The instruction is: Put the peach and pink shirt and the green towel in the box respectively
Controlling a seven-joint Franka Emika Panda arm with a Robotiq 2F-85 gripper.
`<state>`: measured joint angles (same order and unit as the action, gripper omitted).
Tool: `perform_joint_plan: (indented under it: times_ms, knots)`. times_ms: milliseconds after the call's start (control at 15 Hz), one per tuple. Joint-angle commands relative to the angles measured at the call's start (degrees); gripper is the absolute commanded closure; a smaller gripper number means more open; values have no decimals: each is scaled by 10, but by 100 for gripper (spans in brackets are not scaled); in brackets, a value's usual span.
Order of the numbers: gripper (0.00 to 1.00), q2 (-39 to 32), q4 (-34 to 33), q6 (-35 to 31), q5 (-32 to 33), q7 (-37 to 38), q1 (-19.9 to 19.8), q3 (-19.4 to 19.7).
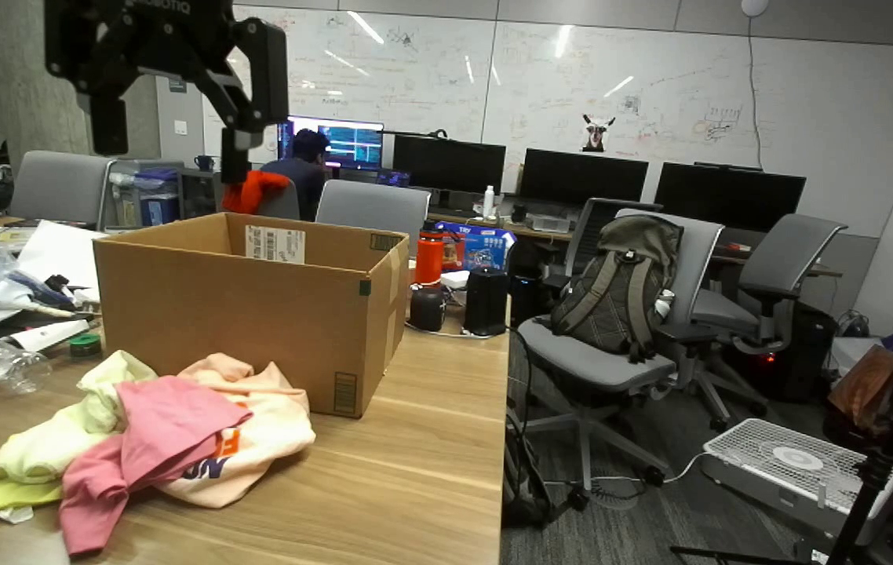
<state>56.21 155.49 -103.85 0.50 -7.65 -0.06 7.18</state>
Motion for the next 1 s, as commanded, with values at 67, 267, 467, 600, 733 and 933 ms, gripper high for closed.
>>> perform_joint_plan:
  times_ms: [67,267,467,600,733,933]
  knots:
    - [0,-30,3,-9,12,-21,6,-13]
    - [0,-70,13,0,19,-38,18,-24]
    - [0,-182,-2,-63,9,-39,50,-49]
    - [0,-235,-9,-104,9,-47,66,-60]
    - [0,-286,-24,-137,8,-50,76,-69]
    - [0,-335,-44,-165,9,-52,78,-76]
